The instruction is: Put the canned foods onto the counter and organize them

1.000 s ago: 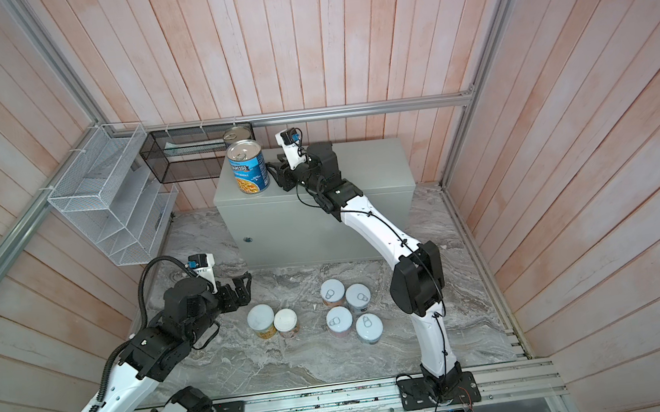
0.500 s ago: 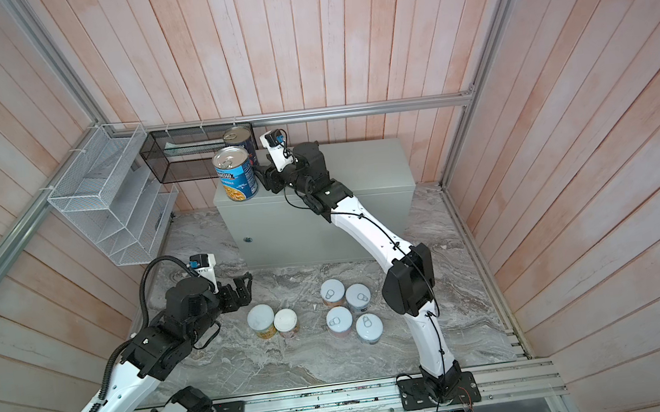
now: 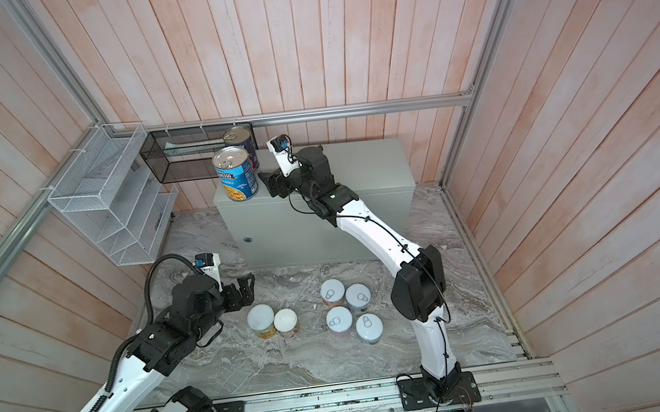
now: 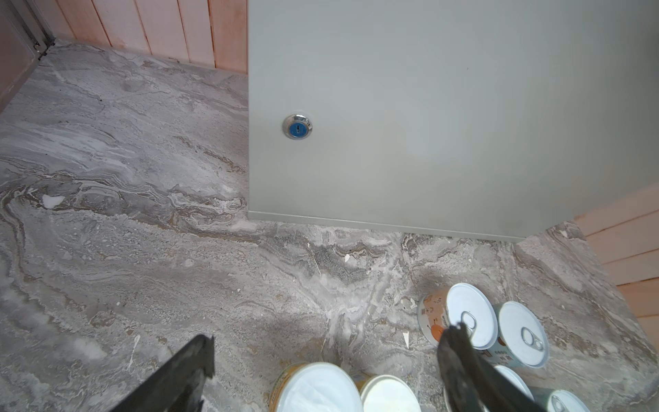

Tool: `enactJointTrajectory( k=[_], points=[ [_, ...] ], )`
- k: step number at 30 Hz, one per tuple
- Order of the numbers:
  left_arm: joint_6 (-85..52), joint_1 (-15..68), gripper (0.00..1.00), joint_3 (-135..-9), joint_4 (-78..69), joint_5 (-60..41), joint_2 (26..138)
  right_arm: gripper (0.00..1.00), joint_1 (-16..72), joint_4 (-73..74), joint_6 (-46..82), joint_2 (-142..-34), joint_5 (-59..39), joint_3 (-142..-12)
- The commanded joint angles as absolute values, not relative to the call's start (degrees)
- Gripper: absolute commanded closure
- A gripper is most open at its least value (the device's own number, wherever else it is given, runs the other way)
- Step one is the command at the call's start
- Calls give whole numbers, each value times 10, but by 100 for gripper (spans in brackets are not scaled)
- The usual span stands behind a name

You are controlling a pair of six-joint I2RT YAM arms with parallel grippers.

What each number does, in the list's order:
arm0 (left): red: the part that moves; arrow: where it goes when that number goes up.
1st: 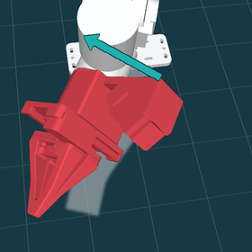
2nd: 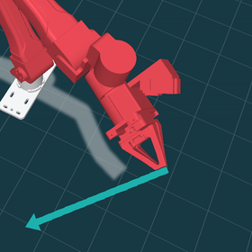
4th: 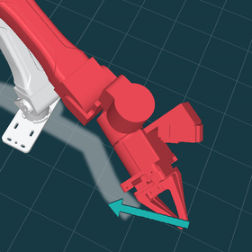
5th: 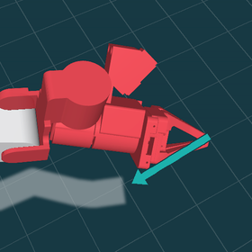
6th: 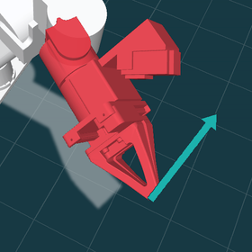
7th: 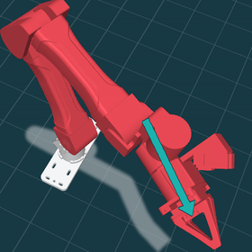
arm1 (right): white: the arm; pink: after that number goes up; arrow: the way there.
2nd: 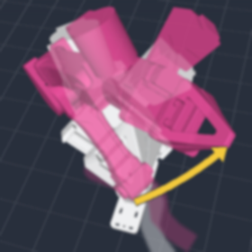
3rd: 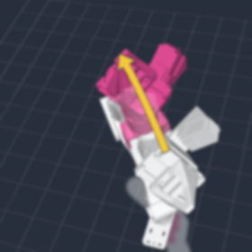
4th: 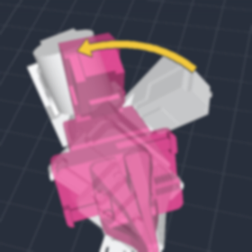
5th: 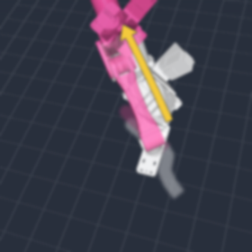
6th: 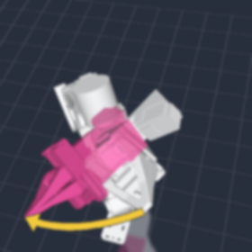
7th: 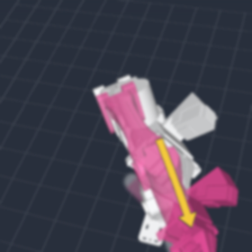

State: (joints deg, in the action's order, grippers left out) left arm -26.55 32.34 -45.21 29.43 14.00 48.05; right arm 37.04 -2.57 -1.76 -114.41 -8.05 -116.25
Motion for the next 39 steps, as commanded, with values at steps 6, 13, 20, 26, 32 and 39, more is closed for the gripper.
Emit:
enactJointTrajectory(
  k=[6,13,20,26,32,39],
  points=[
    [-245,320,0,-502,224,159,520,4,369,137,-2,-901,-48,-881],
    [-239,320,0,-512,209,123,569,2,368,120,37,-701,-24,-678],
    [-240,320,0,-508,227,64,594,2,365,57,80,-530,18,-492],
    [-240,321,0,-505,253,61,601,2,366,19,146,-456,10,-370],
    [-239,321,0,-497,310,28,600,2,366,55,176,-411,33,-288],
    [-236,320,0,-479,391,9,587,2,366,63,151,-448,18,-292]
  ],
)
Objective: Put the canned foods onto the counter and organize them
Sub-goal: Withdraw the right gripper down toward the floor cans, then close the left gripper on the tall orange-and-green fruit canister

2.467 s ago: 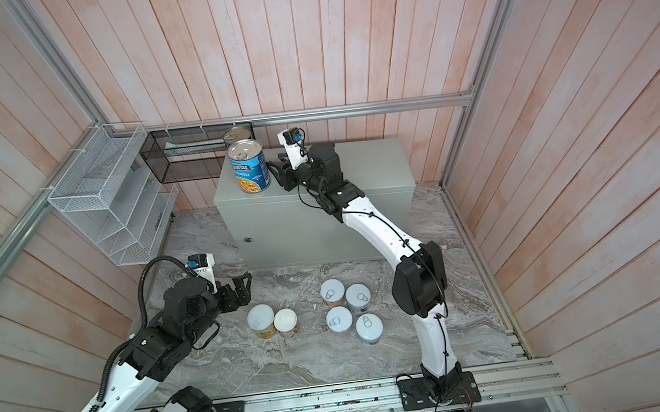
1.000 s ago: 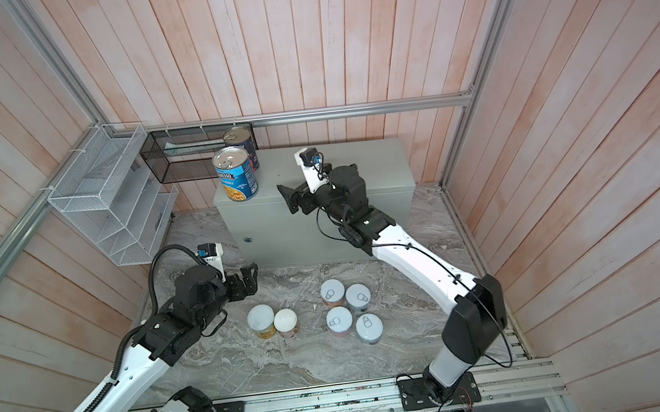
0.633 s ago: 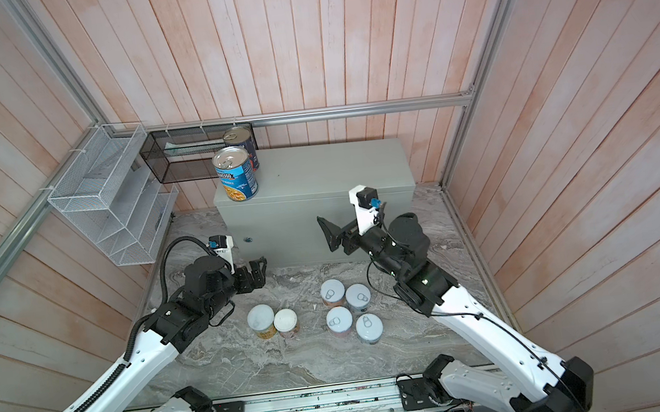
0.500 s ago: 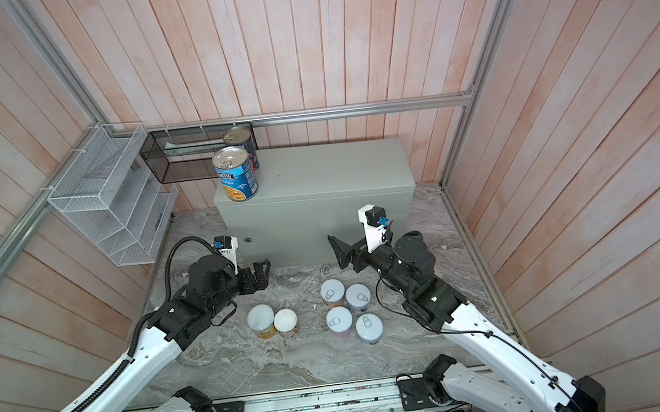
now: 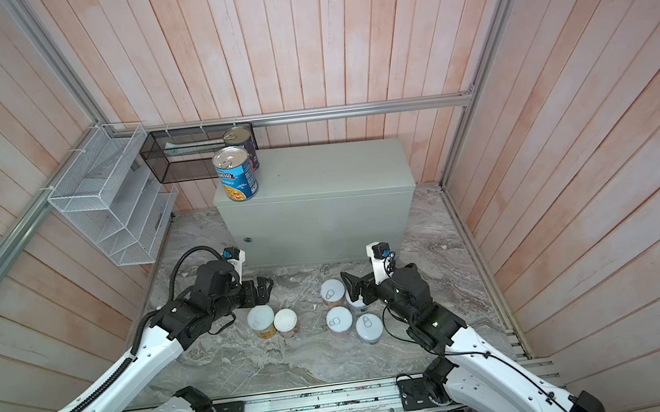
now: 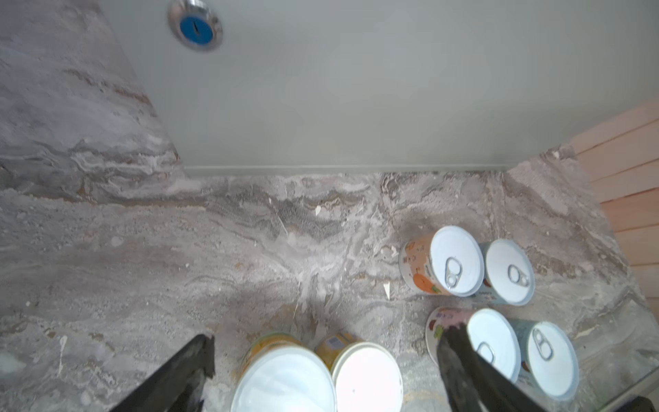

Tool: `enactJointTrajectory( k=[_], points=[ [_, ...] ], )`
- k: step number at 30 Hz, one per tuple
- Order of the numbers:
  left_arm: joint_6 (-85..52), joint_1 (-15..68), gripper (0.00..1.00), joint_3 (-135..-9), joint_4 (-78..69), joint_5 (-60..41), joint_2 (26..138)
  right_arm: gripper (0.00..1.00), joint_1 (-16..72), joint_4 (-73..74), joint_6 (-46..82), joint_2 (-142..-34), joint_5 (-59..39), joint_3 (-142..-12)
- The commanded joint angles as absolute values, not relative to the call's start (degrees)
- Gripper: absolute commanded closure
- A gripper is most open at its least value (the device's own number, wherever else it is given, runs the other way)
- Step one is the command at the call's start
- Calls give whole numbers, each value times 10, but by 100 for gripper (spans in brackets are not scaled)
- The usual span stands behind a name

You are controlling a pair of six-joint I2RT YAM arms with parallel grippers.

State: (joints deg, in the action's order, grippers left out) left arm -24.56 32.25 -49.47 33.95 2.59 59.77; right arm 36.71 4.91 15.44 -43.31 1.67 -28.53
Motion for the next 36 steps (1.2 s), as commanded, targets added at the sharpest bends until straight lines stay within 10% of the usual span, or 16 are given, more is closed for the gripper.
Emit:
enactJointTrajectory(
  k=[1,36],
  points=[
    [-243,322,0,-476,401,8,585,2,366,65,149,-454,18,-293],
    [-332,359,8,-448,453,20,662,2,367,117,140,-470,-10,-271]
  ],
)
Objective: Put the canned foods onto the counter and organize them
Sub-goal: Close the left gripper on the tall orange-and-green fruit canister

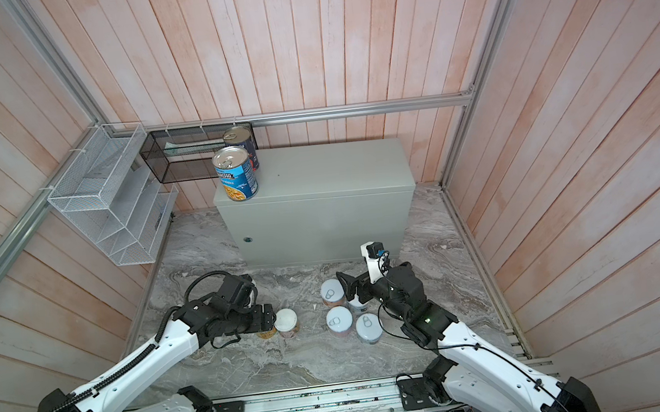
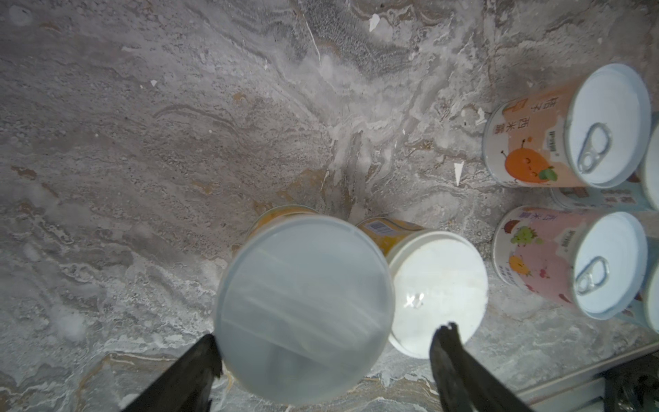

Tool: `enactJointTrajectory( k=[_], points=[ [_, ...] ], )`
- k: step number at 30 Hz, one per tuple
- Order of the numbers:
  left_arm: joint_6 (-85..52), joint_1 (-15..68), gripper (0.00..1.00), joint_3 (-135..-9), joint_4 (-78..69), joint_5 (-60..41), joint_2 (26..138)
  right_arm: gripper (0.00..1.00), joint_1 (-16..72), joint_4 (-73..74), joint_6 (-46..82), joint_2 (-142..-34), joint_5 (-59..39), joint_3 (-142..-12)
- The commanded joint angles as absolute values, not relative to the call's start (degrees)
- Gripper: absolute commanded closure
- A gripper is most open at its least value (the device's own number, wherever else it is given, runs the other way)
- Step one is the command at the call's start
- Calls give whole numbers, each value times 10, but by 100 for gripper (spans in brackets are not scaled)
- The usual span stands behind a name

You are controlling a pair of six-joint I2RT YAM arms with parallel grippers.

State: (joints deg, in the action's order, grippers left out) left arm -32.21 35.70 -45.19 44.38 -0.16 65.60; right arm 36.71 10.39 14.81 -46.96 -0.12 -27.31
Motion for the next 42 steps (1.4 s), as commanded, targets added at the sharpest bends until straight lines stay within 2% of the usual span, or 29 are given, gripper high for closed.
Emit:
enactJointTrajectory(
  k=[1,15,20,23,35,42],
  points=[
    [-334,359,9,-448,451,22,664,2,367,116,141,-470,-10,-271],
    [-323,359,10,-476,428,55,742,2,367,108,132,-468,-13,-274],
    [-316,360,22,-488,427,61,765,2,367,103,132,-466,-7,-273],
    [-316,360,25,-489,430,60,767,2,367,102,131,-467,-5,-274],
    [-320,360,25,-494,465,118,780,2,366,98,131,-494,-2,-289],
    [-313,360,25,-497,446,113,794,2,366,95,133,-499,-5,-293]
  ],
)
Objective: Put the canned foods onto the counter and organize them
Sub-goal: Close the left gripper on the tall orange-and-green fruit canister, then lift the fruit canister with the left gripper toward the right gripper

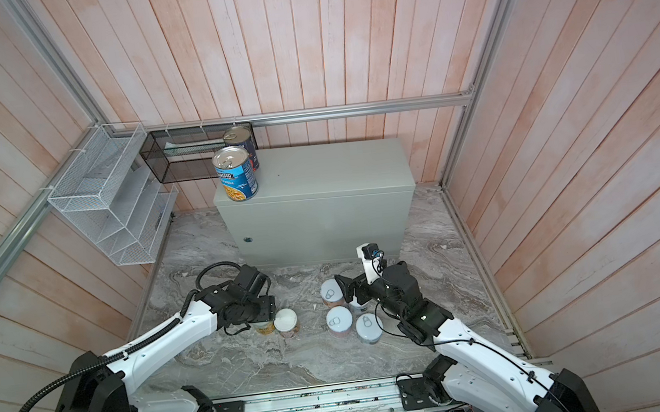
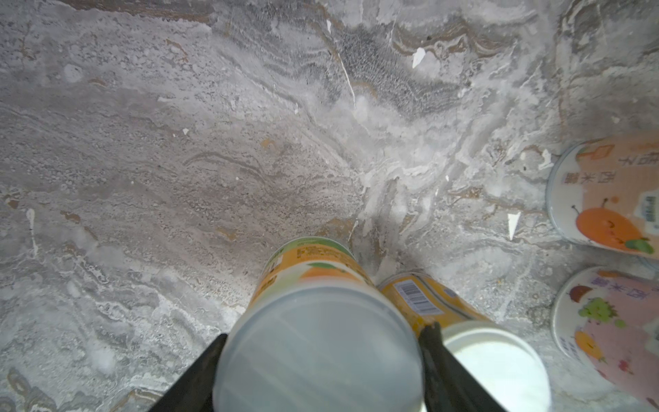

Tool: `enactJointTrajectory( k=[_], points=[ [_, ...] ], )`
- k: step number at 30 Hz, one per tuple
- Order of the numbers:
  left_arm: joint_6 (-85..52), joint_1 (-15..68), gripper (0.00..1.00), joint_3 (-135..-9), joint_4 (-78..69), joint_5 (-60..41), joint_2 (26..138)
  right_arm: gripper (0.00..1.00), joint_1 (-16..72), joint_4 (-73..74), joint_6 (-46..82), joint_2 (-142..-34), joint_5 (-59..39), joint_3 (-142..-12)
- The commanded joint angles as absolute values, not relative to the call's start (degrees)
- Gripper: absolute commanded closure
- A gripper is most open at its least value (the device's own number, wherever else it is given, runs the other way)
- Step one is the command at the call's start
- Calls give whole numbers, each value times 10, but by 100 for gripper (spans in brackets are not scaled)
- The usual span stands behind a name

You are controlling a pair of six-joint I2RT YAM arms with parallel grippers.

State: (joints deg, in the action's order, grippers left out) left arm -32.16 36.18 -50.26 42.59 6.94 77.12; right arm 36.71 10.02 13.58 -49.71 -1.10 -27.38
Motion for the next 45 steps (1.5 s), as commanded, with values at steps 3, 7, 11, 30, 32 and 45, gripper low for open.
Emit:
enactJointTrajectory(
  k=[3,7,11,30,32,45],
  points=[
    [-311,360,23,-503,443,117,804,2,366,94,135,-499,-7,-293],
    [-307,361,17,-512,444,122,812,2,366,91,135,-499,-6,-293],
    [-306,360,14,-513,444,127,810,2,366,87,135,-497,4,-293],
    [-276,359,47,-585,493,116,776,2,370,113,118,-506,-86,-288],
    [-269,360,48,-606,503,108,777,2,377,109,113,-517,-87,-296],
    [-252,383,47,-691,497,40,769,2,440,162,99,-562,-53,-287]
  ],
)
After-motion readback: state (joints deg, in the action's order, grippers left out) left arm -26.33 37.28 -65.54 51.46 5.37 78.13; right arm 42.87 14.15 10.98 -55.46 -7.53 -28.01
